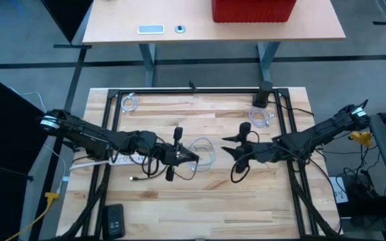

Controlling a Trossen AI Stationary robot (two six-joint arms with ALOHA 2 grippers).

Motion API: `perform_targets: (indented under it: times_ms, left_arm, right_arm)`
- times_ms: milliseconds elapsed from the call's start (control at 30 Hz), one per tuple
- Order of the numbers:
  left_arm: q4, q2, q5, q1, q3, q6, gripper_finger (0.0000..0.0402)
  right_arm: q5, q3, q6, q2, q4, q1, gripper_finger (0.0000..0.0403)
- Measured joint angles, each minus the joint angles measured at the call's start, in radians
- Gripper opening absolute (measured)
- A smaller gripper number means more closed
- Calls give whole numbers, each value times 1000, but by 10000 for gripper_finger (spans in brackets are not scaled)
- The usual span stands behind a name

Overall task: Insert USB
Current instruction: Insert the black charger cable into the black charger adapter

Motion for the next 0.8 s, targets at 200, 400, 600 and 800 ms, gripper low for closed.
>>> perform_targets:
  times_ms: [200, 400, 600, 800]
  left_arm:
    - [-9, 2, -1, -59, -1, -57, 21]
    - [66, 10, -148, -189, -1, -61, 21]
    - [219, 64, -341, -293, 2, -36, 21]
    - [309, 144, -362, -314, 51, -8, 21]
  right_arm:
    - [-83, 69, 335, -39, -537, -37, 184]
    - [-205, 83, 511, -26, -912, -57, 192]
    - [-344, 83, 498, 26, -1094, -88, 206]
    - [-416, 72, 398, 164, -1153, -138, 237]
